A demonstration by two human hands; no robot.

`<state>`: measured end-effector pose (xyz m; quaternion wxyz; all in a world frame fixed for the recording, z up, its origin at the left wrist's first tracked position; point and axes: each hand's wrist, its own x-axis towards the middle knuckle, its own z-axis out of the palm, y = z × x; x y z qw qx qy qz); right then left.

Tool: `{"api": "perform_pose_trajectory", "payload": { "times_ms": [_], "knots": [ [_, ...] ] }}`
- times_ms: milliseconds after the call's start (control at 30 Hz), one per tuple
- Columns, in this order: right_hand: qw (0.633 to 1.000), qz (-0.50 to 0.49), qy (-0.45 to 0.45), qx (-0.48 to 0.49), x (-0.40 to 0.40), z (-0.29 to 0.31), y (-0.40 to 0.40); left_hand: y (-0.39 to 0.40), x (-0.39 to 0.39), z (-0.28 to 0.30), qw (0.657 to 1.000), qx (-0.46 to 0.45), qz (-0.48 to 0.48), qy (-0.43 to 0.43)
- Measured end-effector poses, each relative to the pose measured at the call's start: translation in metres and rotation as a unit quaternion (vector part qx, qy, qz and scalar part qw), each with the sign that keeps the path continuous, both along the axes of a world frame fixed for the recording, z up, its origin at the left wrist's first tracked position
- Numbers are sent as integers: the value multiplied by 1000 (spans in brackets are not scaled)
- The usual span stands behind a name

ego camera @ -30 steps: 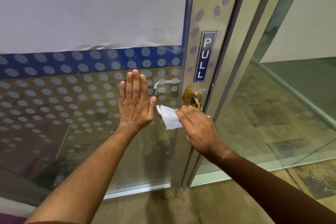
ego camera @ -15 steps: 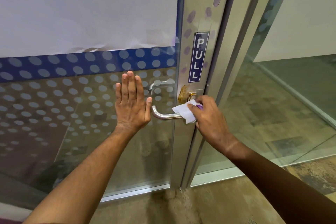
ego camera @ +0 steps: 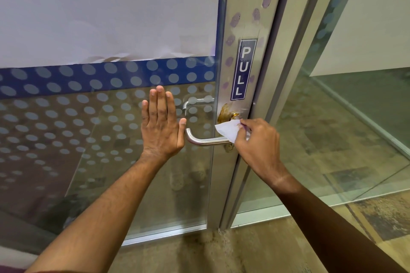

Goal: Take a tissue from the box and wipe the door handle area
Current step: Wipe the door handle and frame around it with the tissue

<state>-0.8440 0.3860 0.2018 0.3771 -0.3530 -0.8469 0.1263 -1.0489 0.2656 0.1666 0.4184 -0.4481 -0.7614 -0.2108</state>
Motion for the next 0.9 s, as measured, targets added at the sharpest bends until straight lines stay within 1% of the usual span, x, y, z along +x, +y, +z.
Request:
{"api": "perform_pose_trajectory", "payload": {
  "times_ms": [200,300,433,567,633,733,833,900],
  "knots": [
    [994,-21,37,-101,-11,7,-5,-1,0,0,1000,-6,-1,-2],
    [990,-26,64,-124,-15,8,-3,-1,0,0,1000,-5,-1,-4],
    [986,-36,123,-107,-14,12,0,0,0,0,1000,-7,0,-1],
    [987,-20,154,-48,-12,15,3,0,-1,-1,1000,-2,-1,0],
    [991,9,137,5,-12,15,2,0,-2,-1,1000,1,1,4],
    [995,49,66,50,-14,12,1,1,-2,-2,1000,4,-1,6],
    [997,32,11,73,-14,9,-1,2,-3,-2,1000,6,-2,8],
    [997,21,10,70,-14,10,-1,2,-3,-2,1000,6,-2,10]
  ]
}}
